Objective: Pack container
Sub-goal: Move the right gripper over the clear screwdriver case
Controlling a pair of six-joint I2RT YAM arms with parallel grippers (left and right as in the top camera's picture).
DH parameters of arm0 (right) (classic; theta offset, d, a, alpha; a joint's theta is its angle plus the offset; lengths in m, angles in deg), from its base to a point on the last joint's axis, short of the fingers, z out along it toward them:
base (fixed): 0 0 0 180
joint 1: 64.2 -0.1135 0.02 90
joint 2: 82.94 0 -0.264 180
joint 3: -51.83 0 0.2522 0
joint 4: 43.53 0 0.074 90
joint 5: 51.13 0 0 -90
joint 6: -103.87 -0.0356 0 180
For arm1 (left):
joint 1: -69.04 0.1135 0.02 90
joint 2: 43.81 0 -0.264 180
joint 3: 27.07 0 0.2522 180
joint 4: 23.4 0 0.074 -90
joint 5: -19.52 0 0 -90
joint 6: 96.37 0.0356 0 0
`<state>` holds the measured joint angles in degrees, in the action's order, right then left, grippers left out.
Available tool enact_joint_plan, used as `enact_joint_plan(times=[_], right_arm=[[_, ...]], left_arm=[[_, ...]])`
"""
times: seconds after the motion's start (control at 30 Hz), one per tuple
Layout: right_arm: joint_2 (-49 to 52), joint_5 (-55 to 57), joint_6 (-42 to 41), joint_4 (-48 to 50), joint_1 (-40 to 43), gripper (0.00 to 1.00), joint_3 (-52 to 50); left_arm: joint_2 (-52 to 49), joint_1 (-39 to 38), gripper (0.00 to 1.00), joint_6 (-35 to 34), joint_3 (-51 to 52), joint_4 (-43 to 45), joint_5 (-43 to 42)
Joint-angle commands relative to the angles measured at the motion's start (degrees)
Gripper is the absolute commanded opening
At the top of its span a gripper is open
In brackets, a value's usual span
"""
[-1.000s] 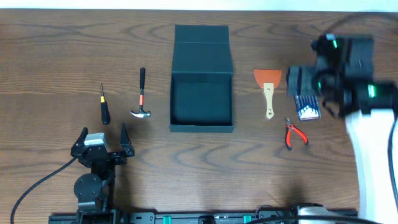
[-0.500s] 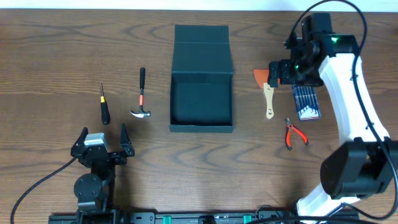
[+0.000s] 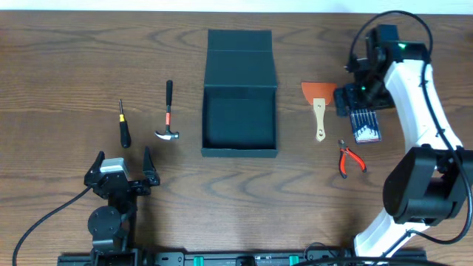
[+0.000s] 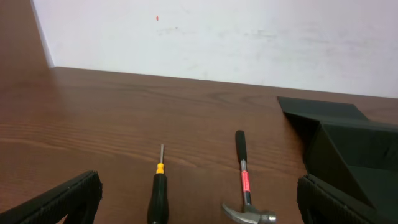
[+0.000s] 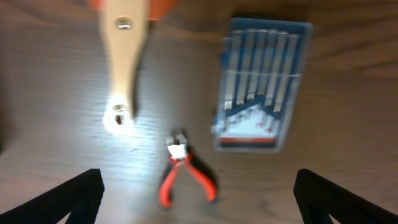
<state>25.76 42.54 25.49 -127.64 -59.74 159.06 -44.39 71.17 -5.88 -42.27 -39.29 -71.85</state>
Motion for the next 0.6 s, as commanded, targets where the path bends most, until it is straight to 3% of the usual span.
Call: enact_joint_plan(times=[0.0,0.17,0.57], right_arm=[[0.3,1.0,3.5,2.0,3.8,0.99,-2.6],[0.3,-4.8,4.8,5.9,7.0,0.99,-6.9],[0.4,-4.2,6.7,20.7,7.7,0.99,-19.6]], left_arm=[[0.3,-0.2,0.99,1.0,1.2,-1.9,0.5],[0.3,-0.2,0.99,1.0,1.2,-1.9,0.5],[0.3,-0.2,0.98,1.0,1.2,-1.9,0.5]])
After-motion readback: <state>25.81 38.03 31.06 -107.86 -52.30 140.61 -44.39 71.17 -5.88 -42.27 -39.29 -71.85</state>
